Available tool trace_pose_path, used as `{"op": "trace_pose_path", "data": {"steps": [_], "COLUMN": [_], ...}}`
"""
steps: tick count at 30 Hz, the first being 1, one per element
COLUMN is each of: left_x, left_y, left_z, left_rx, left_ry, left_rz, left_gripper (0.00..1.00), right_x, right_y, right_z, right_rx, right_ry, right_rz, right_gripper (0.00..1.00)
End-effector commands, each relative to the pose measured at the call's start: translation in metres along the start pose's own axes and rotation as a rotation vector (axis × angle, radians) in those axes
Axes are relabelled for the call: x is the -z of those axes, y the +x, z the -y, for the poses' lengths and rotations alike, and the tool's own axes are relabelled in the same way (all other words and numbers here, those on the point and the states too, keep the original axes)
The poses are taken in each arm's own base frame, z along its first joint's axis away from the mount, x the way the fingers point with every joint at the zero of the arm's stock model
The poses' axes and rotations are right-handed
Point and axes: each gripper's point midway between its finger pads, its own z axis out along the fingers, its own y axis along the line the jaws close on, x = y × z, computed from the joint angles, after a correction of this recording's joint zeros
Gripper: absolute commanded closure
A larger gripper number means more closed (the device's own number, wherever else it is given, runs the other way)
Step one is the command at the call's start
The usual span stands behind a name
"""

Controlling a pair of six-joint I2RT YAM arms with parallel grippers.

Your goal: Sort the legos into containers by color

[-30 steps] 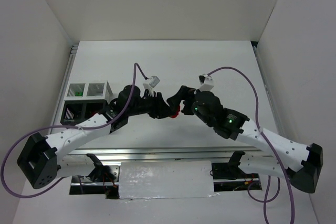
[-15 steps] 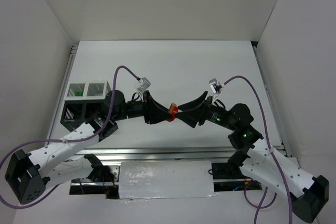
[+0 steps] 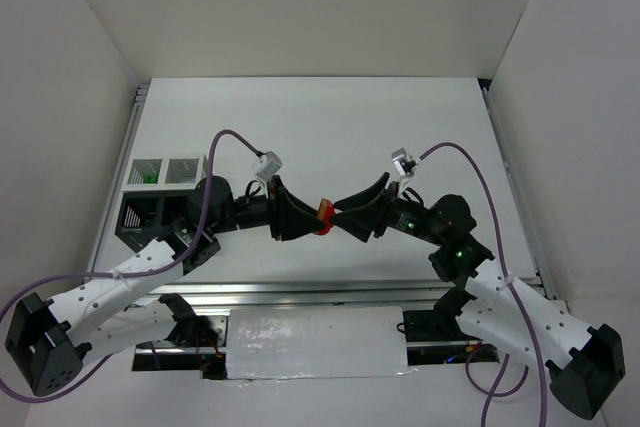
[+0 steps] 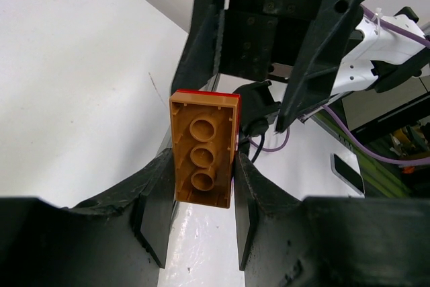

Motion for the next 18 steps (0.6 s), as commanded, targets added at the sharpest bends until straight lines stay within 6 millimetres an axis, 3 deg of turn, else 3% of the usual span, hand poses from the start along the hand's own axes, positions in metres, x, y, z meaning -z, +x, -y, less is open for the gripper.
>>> {"op": "trace_pose_path", "data": {"steps": [1,6,15,18], "left_x": [0.000,0.000,-0.003,-0.003], "left_y": [-0.021,-0.025,-0.023,-0.022], "left_z": [0.022,0.018,0.029,0.031], "left_rx": [-0.092,-0.095,-0.100,-0.097], "left_ry": [0.080,0.043,0.124,0.138], "left_rz": [0.062,0.077,0.065,0.066], "left_gripper": [1.00,1.00,1.00,1.00], "right_x": [0.003,0.007,-0.003,-0.007], "right_y": [-0.005,-0.006,0.002,0.003], "right_z": [0.003,0.006,-0.016,-0.014], "right_rx": [0.028,0.047,0.029,0.019], "right_ry": [0.047,0.076,-0.095,-0.103], "right_rz": [0.016,0.029,-0.019,-0.022], "right_gripper": [0.30,0.29,0.28,0.35]}}
